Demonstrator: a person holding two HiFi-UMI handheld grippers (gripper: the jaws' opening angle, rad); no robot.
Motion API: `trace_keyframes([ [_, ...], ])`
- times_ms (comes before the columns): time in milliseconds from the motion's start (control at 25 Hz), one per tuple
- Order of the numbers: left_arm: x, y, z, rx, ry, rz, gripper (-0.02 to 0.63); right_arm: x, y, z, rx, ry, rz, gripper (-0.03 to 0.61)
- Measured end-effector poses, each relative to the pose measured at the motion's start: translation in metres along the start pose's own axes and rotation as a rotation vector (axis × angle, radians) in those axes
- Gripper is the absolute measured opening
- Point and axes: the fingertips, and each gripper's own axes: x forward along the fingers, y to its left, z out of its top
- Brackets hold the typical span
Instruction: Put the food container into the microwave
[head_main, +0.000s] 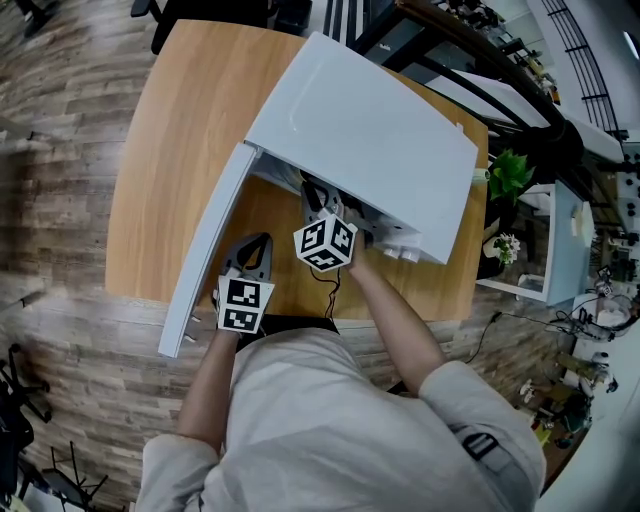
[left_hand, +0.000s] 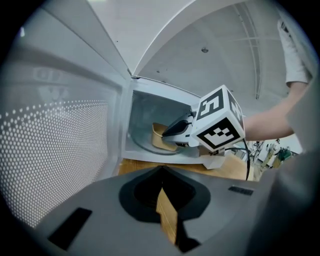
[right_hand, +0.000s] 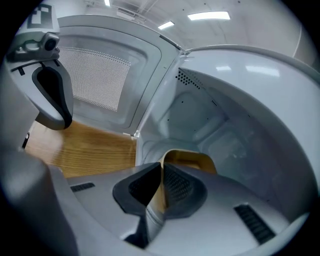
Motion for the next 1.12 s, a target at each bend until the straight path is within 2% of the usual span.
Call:
trace_keyframes([
  [920, -0.004, 0.004, -0.003, -0.034, 0.0, 0.047, 0.012, 0.016, -0.007, -0.001, -0.014, 0.013, -0.02, 0.028],
  [1120, -0.004, 0.005, -0.003, -0.033, 0.003, 0.048, 0.012, 0.017, -0.006, 0.001, 0.013, 0.003, -0.016, 0.053],
])
